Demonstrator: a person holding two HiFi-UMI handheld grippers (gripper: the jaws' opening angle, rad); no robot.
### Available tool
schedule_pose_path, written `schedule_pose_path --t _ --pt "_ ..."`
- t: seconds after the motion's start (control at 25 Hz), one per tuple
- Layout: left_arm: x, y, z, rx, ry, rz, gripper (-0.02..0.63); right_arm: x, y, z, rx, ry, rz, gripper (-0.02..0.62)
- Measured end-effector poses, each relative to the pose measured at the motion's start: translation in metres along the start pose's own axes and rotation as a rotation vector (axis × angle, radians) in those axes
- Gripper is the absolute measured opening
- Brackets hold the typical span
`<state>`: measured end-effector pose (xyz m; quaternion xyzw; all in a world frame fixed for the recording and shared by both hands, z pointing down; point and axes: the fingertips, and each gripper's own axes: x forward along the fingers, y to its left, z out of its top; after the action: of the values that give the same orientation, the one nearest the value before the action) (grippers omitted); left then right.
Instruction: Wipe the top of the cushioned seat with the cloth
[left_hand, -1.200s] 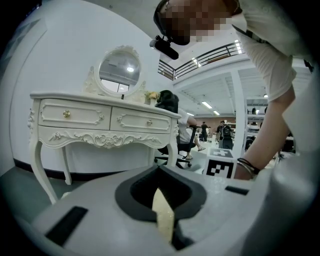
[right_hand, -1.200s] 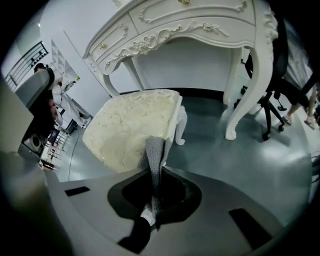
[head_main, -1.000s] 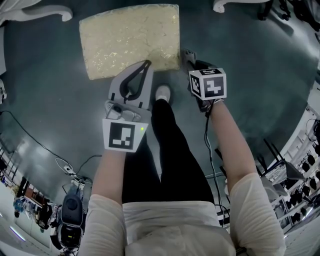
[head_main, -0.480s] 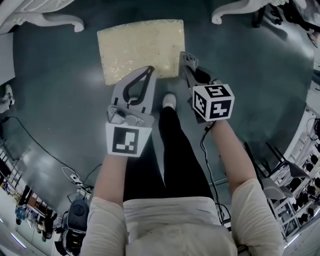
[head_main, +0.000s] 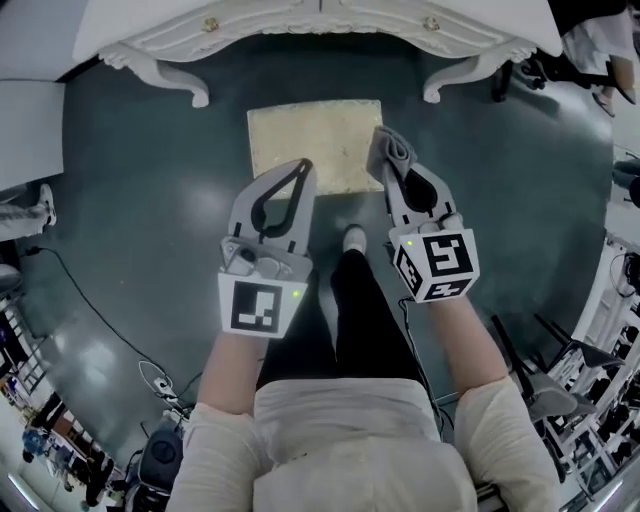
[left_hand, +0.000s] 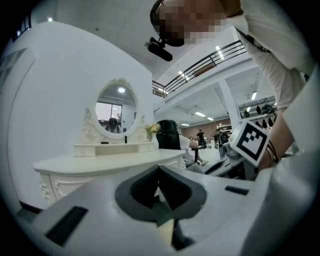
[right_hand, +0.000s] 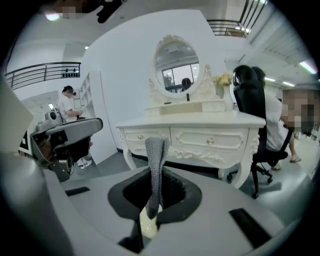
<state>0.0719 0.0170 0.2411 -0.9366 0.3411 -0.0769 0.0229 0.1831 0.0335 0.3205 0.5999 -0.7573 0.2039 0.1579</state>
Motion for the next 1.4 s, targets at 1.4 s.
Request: schedule_pose_path --t 1.4 --pt "-0.103 0.055 0.299 0.078 -0.184 0.064 0.002 -0.189 0.107 0.305 -0.209 -0.491 0.004 0.029"
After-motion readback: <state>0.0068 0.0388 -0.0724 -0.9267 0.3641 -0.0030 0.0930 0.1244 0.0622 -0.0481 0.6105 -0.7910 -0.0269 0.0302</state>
